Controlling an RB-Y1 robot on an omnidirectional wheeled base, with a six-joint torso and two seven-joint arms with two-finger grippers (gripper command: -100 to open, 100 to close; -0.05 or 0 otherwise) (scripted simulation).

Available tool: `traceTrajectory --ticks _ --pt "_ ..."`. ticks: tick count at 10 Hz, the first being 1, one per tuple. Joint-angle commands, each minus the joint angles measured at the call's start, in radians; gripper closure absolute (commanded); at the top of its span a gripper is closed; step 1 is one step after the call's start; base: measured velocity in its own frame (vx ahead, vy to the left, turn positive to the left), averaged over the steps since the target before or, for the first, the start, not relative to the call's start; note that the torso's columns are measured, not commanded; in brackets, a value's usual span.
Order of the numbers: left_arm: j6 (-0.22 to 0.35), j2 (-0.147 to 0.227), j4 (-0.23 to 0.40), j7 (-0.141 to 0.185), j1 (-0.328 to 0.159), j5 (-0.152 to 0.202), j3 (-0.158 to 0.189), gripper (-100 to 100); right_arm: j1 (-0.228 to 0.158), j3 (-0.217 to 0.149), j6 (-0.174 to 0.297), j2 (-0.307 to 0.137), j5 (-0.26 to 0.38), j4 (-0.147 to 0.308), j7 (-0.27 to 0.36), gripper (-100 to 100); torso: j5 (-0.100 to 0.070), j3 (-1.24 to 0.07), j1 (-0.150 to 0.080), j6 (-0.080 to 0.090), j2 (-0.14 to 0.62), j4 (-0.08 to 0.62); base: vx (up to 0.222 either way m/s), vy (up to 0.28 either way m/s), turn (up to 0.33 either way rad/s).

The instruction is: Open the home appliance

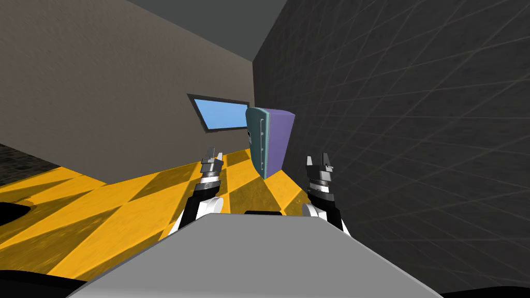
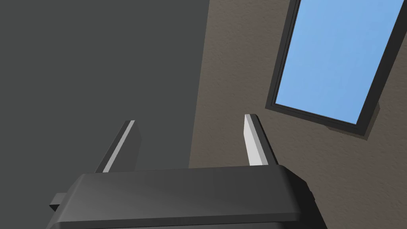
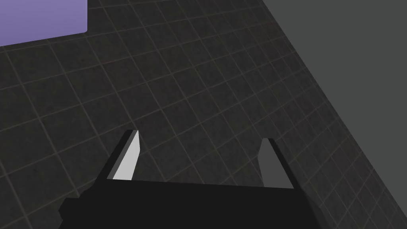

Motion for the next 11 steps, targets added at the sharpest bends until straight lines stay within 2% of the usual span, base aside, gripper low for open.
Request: traceTrajectory --ticks 1,9,10,11 --pt "0.0 0.0 0.0 0.0 0.0 0.0 0.0 0 0.0 0.0 0.0 0.0 0.0 0.0 0.0 0 0.0 -0.082 0.0 0.0 0.04 0.041 0.0 0.0 0.0" --pt "0.0 0.0 0.0 0.0 0.0 0.0 0.0 0 0.0 0.0 0.0 0.0 0.0 0.0 0.0 0 0.0 -1.234 0.0 0.0 0.618 0.617 0.0 0.0 0.0" --pt "0.009 0.035 0.008 0.002 -0.008 0.003 0.005 -100 0.0 0.0 0.0 0.0 0.0 0.0 0.0 0 0.0 -1.382 0.0 0.0 0.691 0.691 0.02 -0.018 -0.002" --pt "0.019 0.06 0.016 0.003 -0.017 0.006 0.01 -100 0.0 0.0 0.0 0.0 0.0 0.0 0.0 0 0.0 -1.451 -0.001 0.0 0.724 0.724 0.029 -0.044 -0.003"
